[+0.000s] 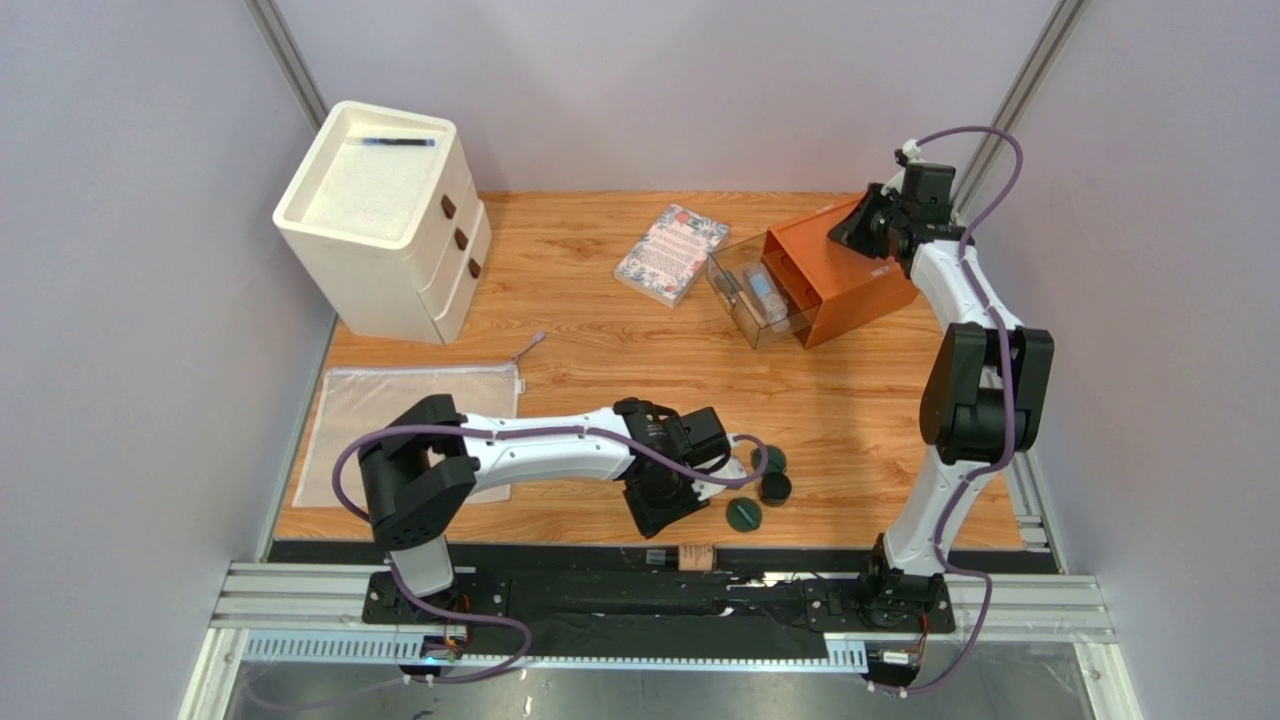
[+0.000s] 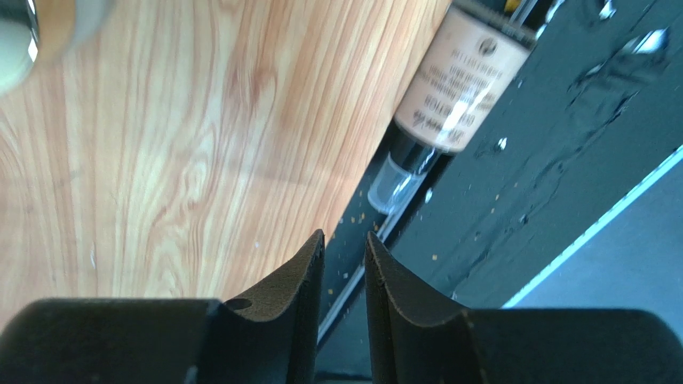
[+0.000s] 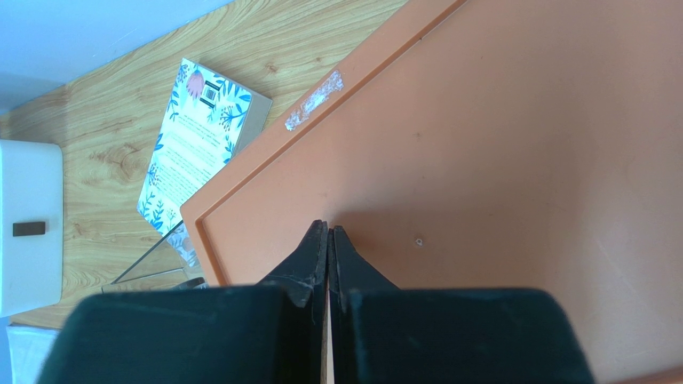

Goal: Organize the makeup

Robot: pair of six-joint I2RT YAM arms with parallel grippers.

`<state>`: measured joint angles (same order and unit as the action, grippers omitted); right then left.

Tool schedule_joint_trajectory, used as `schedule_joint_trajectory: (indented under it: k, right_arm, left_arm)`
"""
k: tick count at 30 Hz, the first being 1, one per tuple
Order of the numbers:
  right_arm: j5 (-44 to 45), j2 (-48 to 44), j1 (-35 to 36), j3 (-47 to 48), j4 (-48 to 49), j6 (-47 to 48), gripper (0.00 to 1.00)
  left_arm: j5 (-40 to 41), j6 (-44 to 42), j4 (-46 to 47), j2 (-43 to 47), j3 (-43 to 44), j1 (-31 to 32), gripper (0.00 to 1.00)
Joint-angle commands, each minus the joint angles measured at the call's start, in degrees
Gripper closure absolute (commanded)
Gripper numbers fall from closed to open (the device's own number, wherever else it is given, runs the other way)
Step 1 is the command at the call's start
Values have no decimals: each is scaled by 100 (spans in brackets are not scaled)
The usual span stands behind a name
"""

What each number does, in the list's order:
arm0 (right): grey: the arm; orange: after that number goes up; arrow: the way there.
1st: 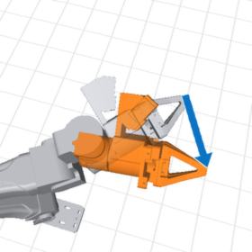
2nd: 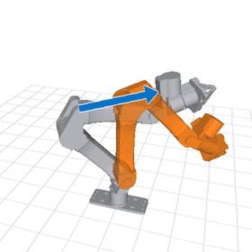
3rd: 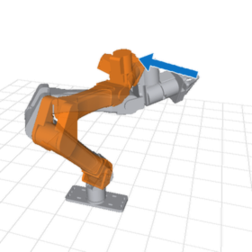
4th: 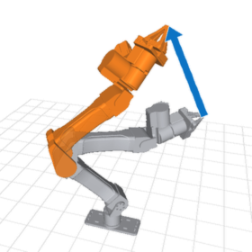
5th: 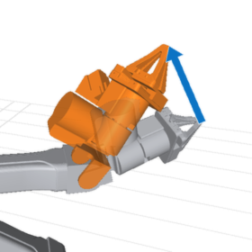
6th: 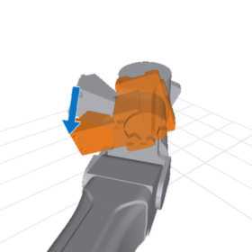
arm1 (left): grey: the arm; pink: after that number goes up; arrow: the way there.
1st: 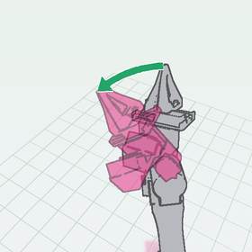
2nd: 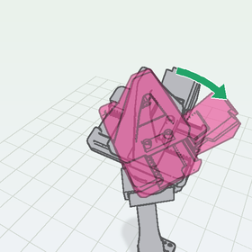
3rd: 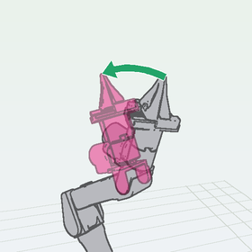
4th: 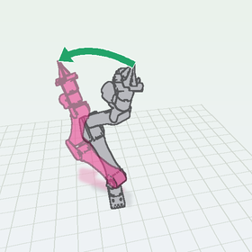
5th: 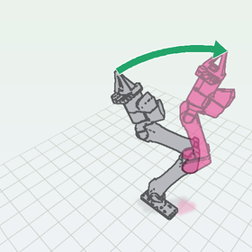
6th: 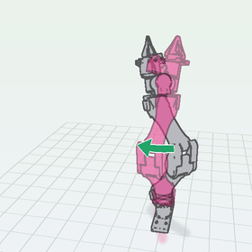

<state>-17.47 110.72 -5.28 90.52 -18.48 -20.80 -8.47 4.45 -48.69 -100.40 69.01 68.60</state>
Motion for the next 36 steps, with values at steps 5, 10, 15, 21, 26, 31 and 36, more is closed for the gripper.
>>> schedule_joint_trajectory:
  k: [5, 10, 15, 21, 26, 31, 36]
  right_arm:
    - [473, 732, 71, -316, -1843, 251, 100]
    - [473, 723, 71, -298, -1878, 234, 100]
    - [621, 294, 88, -298, -1817, 234, 100]
    - [947, -594, 115, -105, -2036, 252, 100]
    - [1132, -1489, 185, -25, -2361, 260, 99]
    - [1281, -2421, 439, -78, -2870, 322, 98]
    - [1176, -3457, 844, -779, -3477, 6, 98]
  left_arm:
    - [-638, -436, 773, -138, -2, 40, 68]
    - [-727, -708, 844, -155, -29, 31, 68]
    - [-174, -814, 755, -111, 16, -118, 68]
    - [196, -700, 615, 99, 130, -496, 68]
    - [591, -507, 404, 530, 322, -742, 68]
    - [523, -85, -113, 863, 709, -857, 68]
    - [-382, 486, -283, 1048, 570, -857, 80]
